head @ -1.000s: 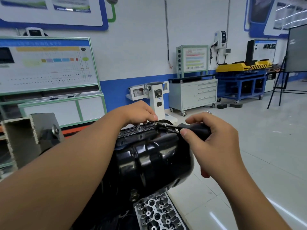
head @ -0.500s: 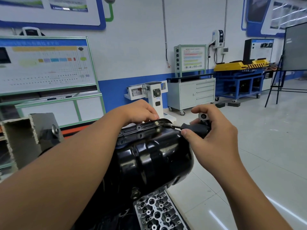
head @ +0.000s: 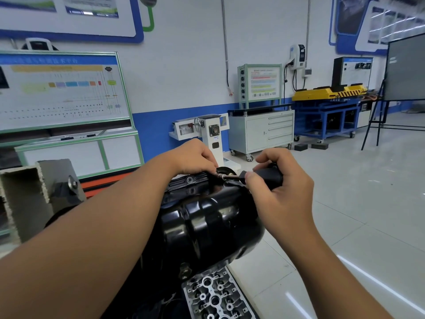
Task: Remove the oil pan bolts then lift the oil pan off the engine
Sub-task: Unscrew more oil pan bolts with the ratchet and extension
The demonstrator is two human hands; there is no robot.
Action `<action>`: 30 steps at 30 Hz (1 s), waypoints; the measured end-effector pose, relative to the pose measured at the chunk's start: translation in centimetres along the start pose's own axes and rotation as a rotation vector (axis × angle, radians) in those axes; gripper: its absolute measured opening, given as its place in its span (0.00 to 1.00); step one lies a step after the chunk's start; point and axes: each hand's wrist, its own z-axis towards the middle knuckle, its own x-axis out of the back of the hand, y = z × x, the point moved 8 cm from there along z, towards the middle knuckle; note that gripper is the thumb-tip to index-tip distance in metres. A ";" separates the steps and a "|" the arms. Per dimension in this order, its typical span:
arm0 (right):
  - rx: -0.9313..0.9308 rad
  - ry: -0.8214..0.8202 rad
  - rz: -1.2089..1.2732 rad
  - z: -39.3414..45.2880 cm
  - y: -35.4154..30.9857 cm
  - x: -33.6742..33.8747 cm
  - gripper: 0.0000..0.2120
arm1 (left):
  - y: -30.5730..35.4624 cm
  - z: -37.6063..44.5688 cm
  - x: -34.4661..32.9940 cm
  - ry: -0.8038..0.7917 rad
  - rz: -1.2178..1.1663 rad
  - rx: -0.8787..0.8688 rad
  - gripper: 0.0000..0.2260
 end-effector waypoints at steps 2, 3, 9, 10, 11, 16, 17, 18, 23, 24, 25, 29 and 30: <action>-0.047 -0.026 -0.022 -0.1 0.5 0.0 0.11 | -0.1 0.1 0.0 0.004 0.010 -0.007 0.04; -0.057 -0.045 -0.061 -0.1 0.7 0.0 0.08 | -0.2 0.1 0.0 0.005 0.005 -0.009 0.04; -0.051 -0.066 -0.235 -0.1 0.6 1.1 0.13 | -0.4 0.0 0.1 0.003 -0.033 0.006 0.05; -0.055 -0.034 -0.222 0.0 0.6 1.5 0.11 | -0.5 0.0 0.1 0.002 -0.036 0.007 0.05; -0.047 -0.002 -0.214 0.0 0.6 1.9 0.10 | -0.5 0.0 0.1 0.001 -0.038 0.006 0.05; -0.027 0.006 -0.173 0.1 0.6 1.9 0.09 | -0.5 -0.1 0.1 -0.007 -0.080 0.011 0.06; -0.041 -0.004 -0.160 -0.1 0.8 1.7 0.09 | -0.4 -0.1 0.1 -0.011 -0.083 0.005 0.06; -0.062 -0.007 -0.140 -0.3 1.1 1.5 0.09 | -0.3 -0.1 0.2 -0.019 -0.085 -0.007 0.07; -0.137 0.009 -0.039 -0.7 2.3 1.5 0.11 | 0.3 -0.5 -0.2 -0.082 -0.105 -0.055 0.15; -0.135 0.007 -0.036 -0.7 2.3 1.5 0.11 | 0.4 -0.5 -0.2 -0.091 -0.085 -0.075 0.17; -0.137 0.007 -0.024 -0.8 2.3 1.6 0.11 | 0.6 -0.5 -0.3 -0.098 -0.062 -0.093 0.18; -0.149 0.059 0.045 -1.0 2.1 1.9 0.11 | 0.7 -0.5 -0.4 -0.116 -0.009 -0.117 0.18; -0.150 0.060 0.045 -1.0 2.1 2.0 0.11 | 0.7 -0.5 -0.5 -0.118 -0.003 -0.118 0.18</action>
